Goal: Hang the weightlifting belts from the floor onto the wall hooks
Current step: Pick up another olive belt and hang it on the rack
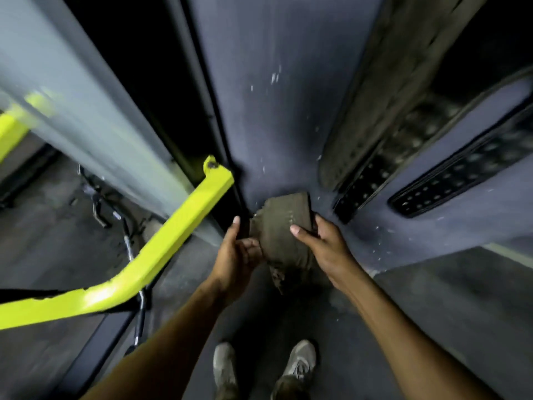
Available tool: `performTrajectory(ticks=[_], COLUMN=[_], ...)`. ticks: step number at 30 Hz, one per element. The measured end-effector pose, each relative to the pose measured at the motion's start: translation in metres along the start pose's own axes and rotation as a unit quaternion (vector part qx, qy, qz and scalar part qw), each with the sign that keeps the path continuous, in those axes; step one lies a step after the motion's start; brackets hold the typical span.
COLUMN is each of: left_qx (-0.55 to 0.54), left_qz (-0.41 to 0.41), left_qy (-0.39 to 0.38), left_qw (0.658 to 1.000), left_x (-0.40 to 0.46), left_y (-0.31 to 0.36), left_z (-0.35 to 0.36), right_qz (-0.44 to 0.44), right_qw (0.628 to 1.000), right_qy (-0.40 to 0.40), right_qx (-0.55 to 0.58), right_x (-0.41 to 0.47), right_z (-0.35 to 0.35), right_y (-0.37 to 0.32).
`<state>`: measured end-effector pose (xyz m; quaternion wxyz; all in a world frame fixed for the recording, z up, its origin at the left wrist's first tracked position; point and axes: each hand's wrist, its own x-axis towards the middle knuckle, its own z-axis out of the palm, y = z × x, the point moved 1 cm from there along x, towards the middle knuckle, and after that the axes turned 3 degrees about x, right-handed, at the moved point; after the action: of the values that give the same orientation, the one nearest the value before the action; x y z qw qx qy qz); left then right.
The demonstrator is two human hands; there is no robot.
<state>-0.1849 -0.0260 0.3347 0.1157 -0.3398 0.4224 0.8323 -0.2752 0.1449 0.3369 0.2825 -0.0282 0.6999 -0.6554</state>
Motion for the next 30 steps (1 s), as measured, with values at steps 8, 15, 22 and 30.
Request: performTrajectory(ticks=[8,15,22,30], left_qx=[0.045,0.262,0.202,0.169], left_qz=[0.068,0.315,0.215,0.13], left_qy=[-0.14,-0.29,-0.429,-0.22], left_qw=[0.987,0.865,0.854,0.952], left_x=[-0.111,-0.212,-0.264,-0.289], left_y=[0.151,0.208,0.237,0.305], left_z=[0.081,0.124,0.113,0.156], right_qz=[-0.086,-0.04,-0.235,-0.274], right_qw=[0.994,0.944,0.969,0.956], right_qy=[-0.037,-0.064,-0.018,-0.025], right_qx=[-0.054,0.321,0.071,-0.099], right_x=[-0.125,-0.185,-0.22,-0.235], right_z=[-0.003,0.008,0.031,0.067], right_y=[-0.146,-0.275,-0.348,-0.348])
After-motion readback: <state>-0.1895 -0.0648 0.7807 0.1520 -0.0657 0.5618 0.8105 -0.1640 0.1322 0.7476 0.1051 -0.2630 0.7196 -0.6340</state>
